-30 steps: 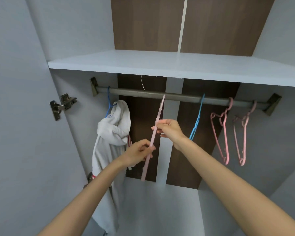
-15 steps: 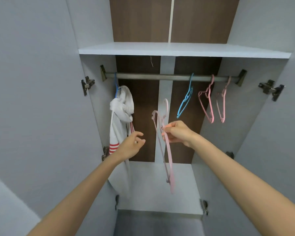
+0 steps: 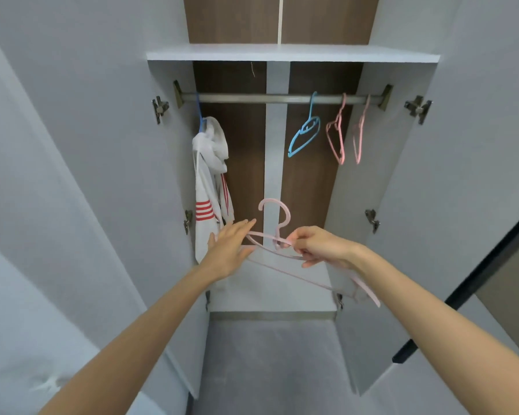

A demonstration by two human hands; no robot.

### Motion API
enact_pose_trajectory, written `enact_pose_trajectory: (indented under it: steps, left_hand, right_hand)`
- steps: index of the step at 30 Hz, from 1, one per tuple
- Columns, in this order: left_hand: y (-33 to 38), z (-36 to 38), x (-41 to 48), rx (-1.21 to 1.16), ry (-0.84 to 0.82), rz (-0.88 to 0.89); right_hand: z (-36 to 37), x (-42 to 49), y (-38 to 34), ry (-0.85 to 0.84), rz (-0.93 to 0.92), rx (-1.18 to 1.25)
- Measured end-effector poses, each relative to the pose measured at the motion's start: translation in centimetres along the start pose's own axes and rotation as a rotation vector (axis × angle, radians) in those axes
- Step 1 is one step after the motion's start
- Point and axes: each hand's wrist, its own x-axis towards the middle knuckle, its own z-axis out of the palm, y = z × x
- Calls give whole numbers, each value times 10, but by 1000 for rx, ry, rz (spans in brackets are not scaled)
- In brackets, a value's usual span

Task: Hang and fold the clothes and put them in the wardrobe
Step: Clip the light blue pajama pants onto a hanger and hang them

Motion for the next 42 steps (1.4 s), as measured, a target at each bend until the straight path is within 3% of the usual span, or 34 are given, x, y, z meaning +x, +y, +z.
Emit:
enact_pose_trajectory:
  steps: [5,8,11,19,29,42]
  left_hand:
    - [17,13,-51,-195,79,0]
    - [28,22,-93,-262,128,-17]
    - [40,30,-140,-284,123,-36]
    - [13,26,-270,-352,153,-273]
    - [-76,-5,-427,-298,429,-708]
    - [-259,-23,-568,-345,340,-1021]
  right_hand:
    - [19,-43,21,-52,-33,-99]
    - [36,-61,43,2,-154,-192]
    - [60,-82,54,-60,-254,-269]
    - [151,-114,43,-243,-346,-320]
    - [299,-113,6,-342,-409,-356]
    - [508,-74,-28,-205,-246,-340]
